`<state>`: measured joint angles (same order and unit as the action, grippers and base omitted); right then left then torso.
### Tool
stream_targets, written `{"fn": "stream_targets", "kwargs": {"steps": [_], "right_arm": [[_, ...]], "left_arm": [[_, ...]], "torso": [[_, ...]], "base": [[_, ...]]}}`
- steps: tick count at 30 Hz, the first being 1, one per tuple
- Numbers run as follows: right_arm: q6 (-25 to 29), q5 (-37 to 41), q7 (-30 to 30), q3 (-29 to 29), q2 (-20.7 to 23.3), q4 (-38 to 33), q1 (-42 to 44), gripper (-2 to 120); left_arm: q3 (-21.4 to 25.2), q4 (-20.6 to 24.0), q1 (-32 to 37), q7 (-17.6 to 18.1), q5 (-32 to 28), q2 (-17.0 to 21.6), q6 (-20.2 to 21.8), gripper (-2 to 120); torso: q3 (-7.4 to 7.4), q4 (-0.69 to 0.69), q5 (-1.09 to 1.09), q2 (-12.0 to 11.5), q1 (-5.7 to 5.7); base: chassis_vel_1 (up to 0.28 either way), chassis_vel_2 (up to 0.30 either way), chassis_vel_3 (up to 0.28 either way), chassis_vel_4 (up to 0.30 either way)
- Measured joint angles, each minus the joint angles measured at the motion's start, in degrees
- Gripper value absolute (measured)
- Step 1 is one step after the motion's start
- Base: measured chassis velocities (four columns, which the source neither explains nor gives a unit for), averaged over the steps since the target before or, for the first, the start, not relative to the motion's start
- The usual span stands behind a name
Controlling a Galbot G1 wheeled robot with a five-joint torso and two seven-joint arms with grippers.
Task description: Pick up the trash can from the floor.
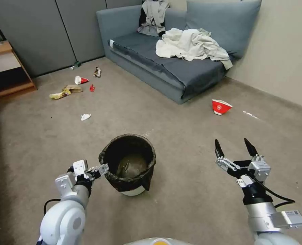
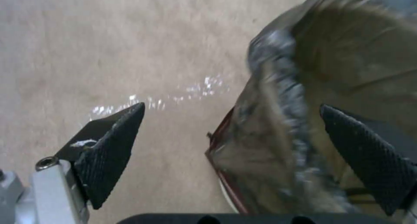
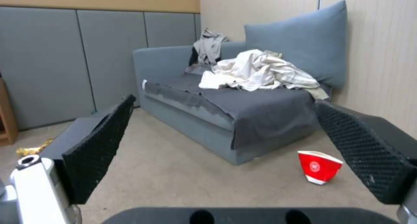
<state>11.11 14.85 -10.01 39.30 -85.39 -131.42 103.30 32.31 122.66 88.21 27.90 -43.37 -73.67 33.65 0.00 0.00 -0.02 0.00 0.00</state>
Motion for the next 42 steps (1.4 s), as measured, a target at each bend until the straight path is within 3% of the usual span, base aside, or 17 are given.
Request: {"fn": "stream_targets", "kwargs": {"steps": [7, 10, 15, 23, 29, 35, 42], "right_arm": [[0.0, -0.3, 0.0, 0.4, -0.6, 0.0, 0.3, 100], [0.0, -0.7, 0.0, 0.5, -0.9, 0.0, 0.4, 100], [0.0, -1.3, 0.1, 0.5, -1.5, -0.1, 0.4, 100], [0.0, -1.4, 0.3, 0.6, -1.5, 0.1, 0.4, 100], [0.0, -1.4, 0.3, 0.8, -1.3, 0.2, 0.4, 100], [0.0, -1.3, 0.4, 0.8, -1.1, 0.5, 0.3, 100], [0.1, -1.2, 0.6, 0.8, -0.6, 0.6, 0.3, 100]], "left_arm": [[-0.9, -4.4, -4.0, 2.0, -6.3, 1.8, 1.5, 100], [-1.3, -5.5, -5.3, 2.4, -8.2, 2.3, 1.8, 94], [-2.3, -7.2, -7.3, 2.8, -10.6, 3.1, 2.5, 81], [-3.8, -9.5, -10.3, 4.7, -13.3, 3.3, 4.0, 49], [-4.1, -9.9, -11.0, 5.3, -13.9, 3.1, 4.5, 32], [-3.6, -10.0, -11.0, 5.5, -14.4, 3.0, 4.5, 7], [-2.5, -9.0, -10.9, 5.5, -15.9, 3.0, 4.0, 4]], "torso": [[0.0, -0.01, 0.01, 0.0, 0.0], [0.0, -0.01, 0.01, 0.0, 0.0], [0.0, -0.01, 0.01, 0.0, 0.0], [0.0, -0.01, 0.01, 0.0, 0.0], [0.0, -0.01, 0.02, 0.0, 0.0], [0.0, 0.0, 0.01, 0.0, 0.0], [0.0, -0.01, 0.01, 0.0, 0.0]], "base": [[0.0, 0.0, 0.0, 0.0], [0.0, 0.0, 0.0, 0.0], [0.0, 0.0, 0.0, 0.0], [0.0, 0.0, 0.0, 0.0], [0.0, 0.0, 0.0, 0.0], [0.0, 0.0, 0.0, 0.0], [0.0, 0.0, 0.0, 0.0]]}}
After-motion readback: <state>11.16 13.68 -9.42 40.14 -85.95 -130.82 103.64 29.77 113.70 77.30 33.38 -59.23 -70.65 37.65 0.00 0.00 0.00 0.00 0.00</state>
